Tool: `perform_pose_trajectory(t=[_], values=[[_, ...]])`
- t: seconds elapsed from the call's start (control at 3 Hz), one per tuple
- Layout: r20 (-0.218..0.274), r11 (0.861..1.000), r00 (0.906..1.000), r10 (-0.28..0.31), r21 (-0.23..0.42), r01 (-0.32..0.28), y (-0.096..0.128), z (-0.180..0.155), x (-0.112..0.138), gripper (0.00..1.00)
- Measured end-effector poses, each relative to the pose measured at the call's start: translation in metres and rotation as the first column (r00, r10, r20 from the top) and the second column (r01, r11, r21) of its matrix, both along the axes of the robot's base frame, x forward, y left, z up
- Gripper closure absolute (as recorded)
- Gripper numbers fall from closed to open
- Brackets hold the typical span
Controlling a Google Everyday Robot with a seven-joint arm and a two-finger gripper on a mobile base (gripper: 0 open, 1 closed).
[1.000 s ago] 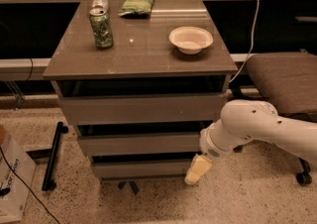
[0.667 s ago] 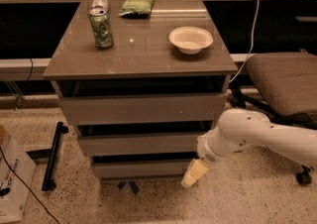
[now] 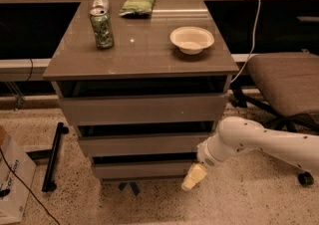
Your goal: Open bottom drawer
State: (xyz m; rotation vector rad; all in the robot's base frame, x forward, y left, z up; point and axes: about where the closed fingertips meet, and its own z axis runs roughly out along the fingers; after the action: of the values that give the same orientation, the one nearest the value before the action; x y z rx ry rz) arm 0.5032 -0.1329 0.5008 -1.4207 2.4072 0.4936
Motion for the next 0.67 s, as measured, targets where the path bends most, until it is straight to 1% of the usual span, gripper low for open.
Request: perform_pose_trajectory(t=[0.33,0.67], values=[[0.003,0.999,1.0000,-0.004,0.040,0.004,0.005,-0.030,0.010,0.00],[0.027,0.992,0.9995,-0.016,0.129,0.012,0.009,-0.069,0.025,0.00]])
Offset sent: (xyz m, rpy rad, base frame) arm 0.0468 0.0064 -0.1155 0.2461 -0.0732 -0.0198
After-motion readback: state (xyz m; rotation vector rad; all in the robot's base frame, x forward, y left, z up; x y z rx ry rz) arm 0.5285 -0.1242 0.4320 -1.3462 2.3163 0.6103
